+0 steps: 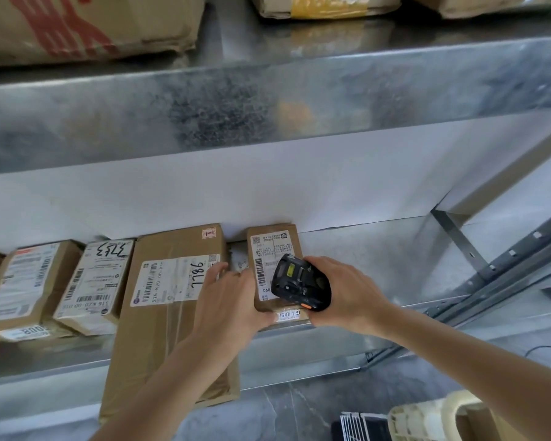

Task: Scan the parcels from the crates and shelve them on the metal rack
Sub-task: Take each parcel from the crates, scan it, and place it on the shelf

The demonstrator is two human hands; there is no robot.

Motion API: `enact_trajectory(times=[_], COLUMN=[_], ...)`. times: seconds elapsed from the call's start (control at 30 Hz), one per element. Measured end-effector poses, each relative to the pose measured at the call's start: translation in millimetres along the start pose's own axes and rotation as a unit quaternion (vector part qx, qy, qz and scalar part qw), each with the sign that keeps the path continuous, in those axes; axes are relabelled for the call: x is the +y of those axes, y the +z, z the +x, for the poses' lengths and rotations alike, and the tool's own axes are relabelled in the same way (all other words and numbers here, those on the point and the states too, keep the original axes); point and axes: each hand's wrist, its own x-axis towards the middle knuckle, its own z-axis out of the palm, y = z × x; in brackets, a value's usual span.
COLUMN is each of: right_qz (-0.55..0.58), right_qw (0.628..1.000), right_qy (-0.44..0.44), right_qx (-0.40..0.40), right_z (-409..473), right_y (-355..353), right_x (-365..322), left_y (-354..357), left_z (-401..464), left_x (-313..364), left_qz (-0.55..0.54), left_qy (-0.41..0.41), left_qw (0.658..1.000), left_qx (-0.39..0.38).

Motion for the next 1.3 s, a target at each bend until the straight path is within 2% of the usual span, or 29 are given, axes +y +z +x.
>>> enact_trajectory(times=[0.43,0.6,0.73,0.9,1.07,1.3], right_qz=[-0.003,-0.021,-0.043,-0.067,-0.112,-0.116], right_qw=[1.0,0.999,0.997,0.991,0.975,0.938], right_qy=[-0.003,-0.024,-0.052,-0.114,-0.191,-0.308], right_qx=[0.021,0.023,0.025,0.018,-0.027,-0.108], right_z=[-22,-39,-48,-51,-49,-50], right_y=[-22,-42,-58,-62,-49,40], right_x=[-15,-47,-94,-185,-314,-540], left_y=[-25,-56,-95,-149,-199,-271], left_z=[-15,-39,-68,-126,-214,-400], left_x=[2,-6,-28,-86,-183,-352], left_qz=[-0.037,-0.07,-0.088,-0.085,-0.065,-0.091], left_qy=[-0.007,-0.006,-0.012,-0.055,-0.159,-0.303], left_qw=[0.999,0.997,0.994,0.989,0.981,0.945], left_qx=[0.003,0.013,0.057,0.104,0.086,0.08])
